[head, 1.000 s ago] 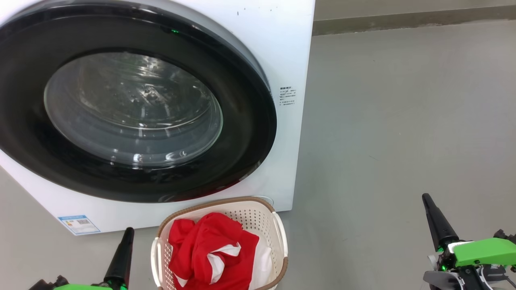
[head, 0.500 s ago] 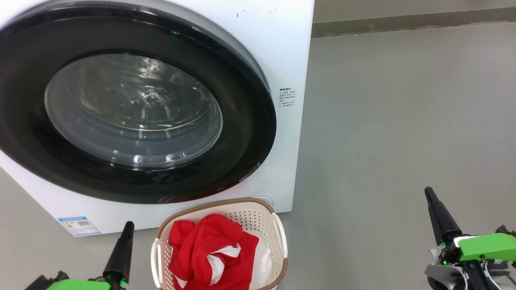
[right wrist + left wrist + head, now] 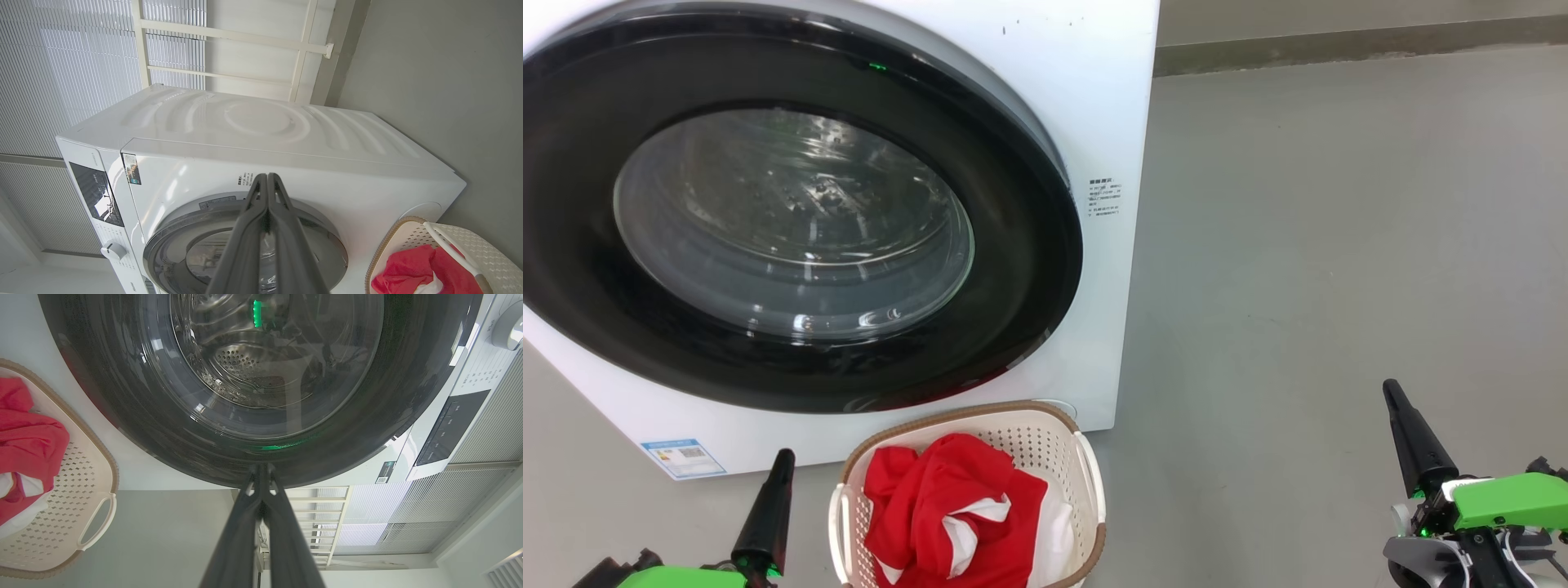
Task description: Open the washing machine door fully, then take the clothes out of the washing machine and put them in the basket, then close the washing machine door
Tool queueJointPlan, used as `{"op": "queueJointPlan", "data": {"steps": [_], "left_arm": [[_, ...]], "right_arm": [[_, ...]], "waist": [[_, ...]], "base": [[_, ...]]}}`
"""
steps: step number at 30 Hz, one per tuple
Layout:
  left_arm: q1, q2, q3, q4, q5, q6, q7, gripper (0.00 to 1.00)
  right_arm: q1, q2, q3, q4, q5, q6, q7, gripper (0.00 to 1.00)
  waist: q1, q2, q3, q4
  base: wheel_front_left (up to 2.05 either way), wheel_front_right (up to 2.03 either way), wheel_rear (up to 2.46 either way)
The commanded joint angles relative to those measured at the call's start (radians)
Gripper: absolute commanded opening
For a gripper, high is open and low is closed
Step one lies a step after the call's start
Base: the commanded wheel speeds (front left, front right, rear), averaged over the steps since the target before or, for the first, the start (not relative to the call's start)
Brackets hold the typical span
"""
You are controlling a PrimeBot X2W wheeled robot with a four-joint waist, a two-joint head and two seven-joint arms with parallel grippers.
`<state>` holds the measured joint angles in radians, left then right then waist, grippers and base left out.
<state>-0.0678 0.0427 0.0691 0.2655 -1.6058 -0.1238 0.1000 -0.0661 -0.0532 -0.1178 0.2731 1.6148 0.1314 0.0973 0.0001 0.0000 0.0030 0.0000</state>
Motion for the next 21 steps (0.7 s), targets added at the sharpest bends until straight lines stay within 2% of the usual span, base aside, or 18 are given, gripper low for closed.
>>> {"op": "queueJointPlan", "data": {"steps": [1,21], "left_arm": [[-0.039,0.014,0.036,-0.020,-0.010,-0.007,0.006,0.00],[-0.040,0.013,0.039,-0.020,-0.008,-0.007,0.008,0.00]], "right_arm": [[-0.041,-0.005,0.015,-0.029,0.003,-0.001,0.007,0.00],[-0.041,-0.003,0.012,-0.029,0.000,-0.001,0.009,0.00]], "waist": [[0.0000,0.0000,0.000,0.000],[0.0000,0.0000,0.000,0.000]], "base": [[0.00,0.00,0.00],[0.00,0.00,0.00]]}}
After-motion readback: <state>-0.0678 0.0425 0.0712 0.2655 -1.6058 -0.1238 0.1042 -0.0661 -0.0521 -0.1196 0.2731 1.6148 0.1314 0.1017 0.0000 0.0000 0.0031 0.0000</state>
